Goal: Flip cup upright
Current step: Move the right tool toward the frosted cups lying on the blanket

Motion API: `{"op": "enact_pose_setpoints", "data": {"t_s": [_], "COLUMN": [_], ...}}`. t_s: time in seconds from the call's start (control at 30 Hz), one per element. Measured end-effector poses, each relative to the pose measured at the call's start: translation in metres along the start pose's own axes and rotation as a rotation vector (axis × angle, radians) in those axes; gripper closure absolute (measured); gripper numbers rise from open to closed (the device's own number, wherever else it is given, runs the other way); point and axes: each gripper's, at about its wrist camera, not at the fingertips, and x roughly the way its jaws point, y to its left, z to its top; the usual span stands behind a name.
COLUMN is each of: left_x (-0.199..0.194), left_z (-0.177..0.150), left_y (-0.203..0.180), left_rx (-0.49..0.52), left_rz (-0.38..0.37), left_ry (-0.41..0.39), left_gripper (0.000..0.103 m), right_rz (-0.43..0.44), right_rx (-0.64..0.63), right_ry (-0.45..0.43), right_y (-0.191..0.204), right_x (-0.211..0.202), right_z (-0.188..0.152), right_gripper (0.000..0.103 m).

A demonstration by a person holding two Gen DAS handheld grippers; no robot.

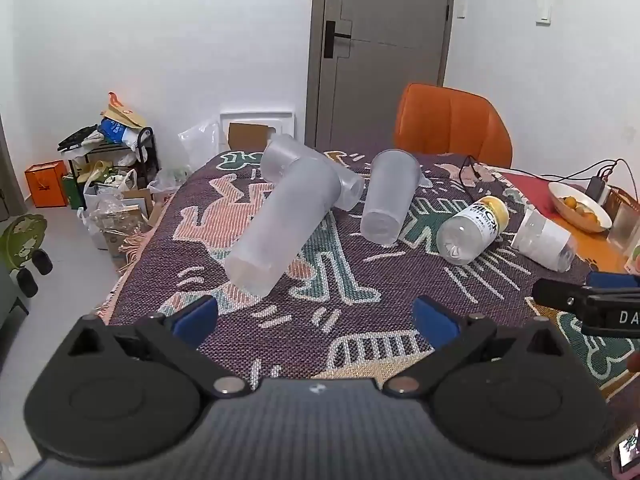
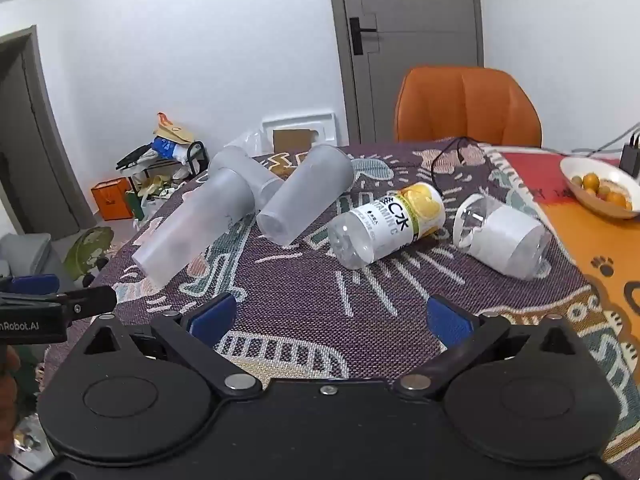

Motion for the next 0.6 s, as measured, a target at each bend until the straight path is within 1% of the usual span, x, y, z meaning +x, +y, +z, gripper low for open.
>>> {"op": "enact_pose_setpoints", "data": {"t_s": [0.13, 0.6], "left_x": [0.0006, -0.0037], "left_z": [-0.0010, 0.0027], "left_y": [0.0000, 0.0003], "left_rx": [-0.008, -0.019], "left_rz": [-0.005, -0.010], "left_ry": [0.002, 0.002], "left_gripper": [0.000, 0.000], "right_rz": [0.002, 0.003], "right_rx": [0.022, -0.007], "right_ry": [0.020, 0.005], "right_y": [-0.0014, 0.0026], "right_x": [0.0029, -0.0016], "right_z": [-0.0019, 0.0014], "right_gripper": [0.000, 0.000]}}
